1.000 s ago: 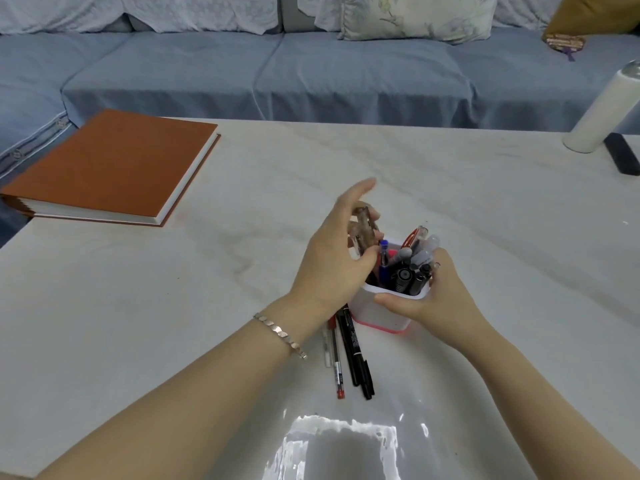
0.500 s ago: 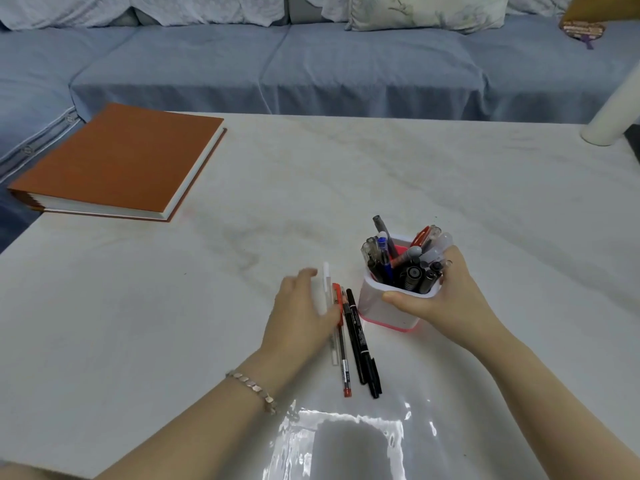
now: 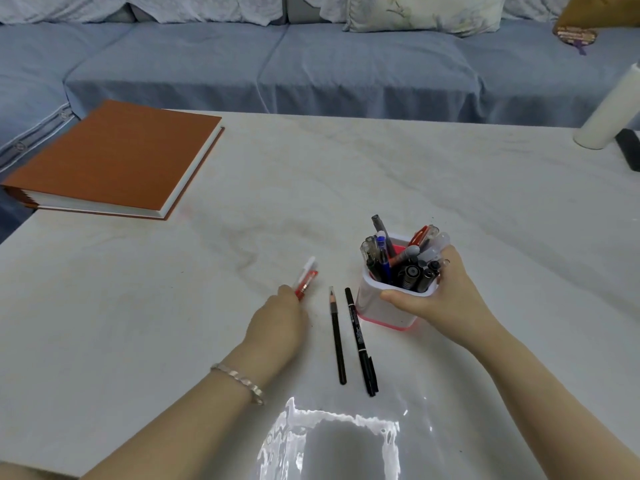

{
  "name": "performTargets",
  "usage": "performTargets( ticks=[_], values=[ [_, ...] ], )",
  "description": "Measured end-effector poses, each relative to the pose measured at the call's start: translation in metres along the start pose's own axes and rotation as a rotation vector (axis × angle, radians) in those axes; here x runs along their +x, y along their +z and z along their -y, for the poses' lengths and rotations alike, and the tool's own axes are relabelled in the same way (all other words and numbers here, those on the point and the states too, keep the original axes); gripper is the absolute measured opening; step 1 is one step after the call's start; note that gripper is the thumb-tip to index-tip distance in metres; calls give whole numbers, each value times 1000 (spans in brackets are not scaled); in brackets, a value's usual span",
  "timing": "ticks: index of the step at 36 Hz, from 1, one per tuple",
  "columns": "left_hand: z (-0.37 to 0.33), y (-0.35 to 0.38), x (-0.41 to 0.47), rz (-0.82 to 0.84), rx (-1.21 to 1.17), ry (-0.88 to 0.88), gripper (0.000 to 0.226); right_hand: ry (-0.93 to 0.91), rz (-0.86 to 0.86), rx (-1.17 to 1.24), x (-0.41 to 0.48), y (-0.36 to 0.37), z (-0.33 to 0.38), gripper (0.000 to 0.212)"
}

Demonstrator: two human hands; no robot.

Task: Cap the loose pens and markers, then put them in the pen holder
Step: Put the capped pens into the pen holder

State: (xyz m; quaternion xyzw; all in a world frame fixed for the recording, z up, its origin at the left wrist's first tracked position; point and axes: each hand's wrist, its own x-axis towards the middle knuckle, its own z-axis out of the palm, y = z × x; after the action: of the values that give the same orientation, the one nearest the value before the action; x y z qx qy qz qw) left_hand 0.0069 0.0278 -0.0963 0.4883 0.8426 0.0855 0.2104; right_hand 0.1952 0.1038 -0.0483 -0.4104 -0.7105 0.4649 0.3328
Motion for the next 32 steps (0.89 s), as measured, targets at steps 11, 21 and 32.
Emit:
performTargets(
  ticks=[11,21,32],
  values=[
    [-55,-62,-2,-197,-1429,278,17,42,-17,50,-5,-2,-6,50],
    [-105,-42,1,-39,-1428,397,17,63,27,-42,-8,-14,-22,68],
    [-99,-37,13,-153,-1360,412,18,103,18,-40,-5,-15,-27,74]
  ],
)
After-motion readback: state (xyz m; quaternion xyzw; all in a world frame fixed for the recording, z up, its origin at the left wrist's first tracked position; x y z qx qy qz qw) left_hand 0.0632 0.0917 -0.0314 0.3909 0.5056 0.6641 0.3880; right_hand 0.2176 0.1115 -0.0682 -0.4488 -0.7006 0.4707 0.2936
